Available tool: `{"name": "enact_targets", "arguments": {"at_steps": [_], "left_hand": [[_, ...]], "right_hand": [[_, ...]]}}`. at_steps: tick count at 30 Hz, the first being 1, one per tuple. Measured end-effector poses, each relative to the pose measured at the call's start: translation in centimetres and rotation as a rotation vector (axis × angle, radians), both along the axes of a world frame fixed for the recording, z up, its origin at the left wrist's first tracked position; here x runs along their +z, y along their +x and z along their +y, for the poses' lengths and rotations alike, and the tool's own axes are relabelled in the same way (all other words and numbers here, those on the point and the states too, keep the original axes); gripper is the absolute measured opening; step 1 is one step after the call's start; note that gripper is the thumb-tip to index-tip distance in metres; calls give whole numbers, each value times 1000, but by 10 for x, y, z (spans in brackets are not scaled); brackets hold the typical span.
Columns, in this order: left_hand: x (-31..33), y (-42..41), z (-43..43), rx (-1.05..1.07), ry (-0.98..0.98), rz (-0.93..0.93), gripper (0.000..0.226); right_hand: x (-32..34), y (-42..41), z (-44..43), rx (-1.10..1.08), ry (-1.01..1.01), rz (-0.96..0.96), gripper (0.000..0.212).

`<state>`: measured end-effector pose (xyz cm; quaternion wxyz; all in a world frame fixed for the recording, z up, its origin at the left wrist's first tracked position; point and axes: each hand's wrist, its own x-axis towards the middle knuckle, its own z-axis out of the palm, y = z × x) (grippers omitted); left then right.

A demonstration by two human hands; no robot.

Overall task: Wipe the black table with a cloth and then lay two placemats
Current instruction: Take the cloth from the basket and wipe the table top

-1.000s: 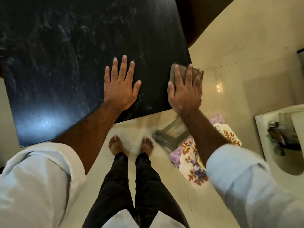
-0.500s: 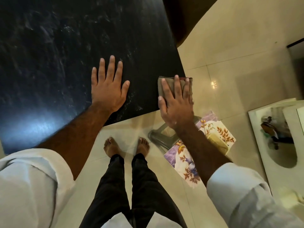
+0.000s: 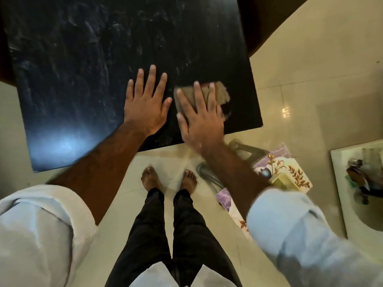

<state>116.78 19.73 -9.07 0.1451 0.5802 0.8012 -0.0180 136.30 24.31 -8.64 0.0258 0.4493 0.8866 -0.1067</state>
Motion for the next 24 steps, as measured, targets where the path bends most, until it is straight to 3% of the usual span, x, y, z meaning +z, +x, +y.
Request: {"name": "enact_targets", "arguments": {"at_steps": [5,12,15,20,24], "left_hand": [[3,-35,-34,103,-10,29,81],[-4,-53,-49,102,18,7,78],[-4,-53,-48,107,43,-3,72],[-3,-65,-51,87,50,-24,67],[-3,-75,-56,51,50,-29,68]], "right_hand": [[2,35,-25,-52,-43,-53,71],[-12,-59,47,-107,65,-28,70],[-8,-75,22,-76,67,-19,70],[7,-35,-74,11,-65,-53,71],[4,-29,-45,-85,-50,-84,71]]}}
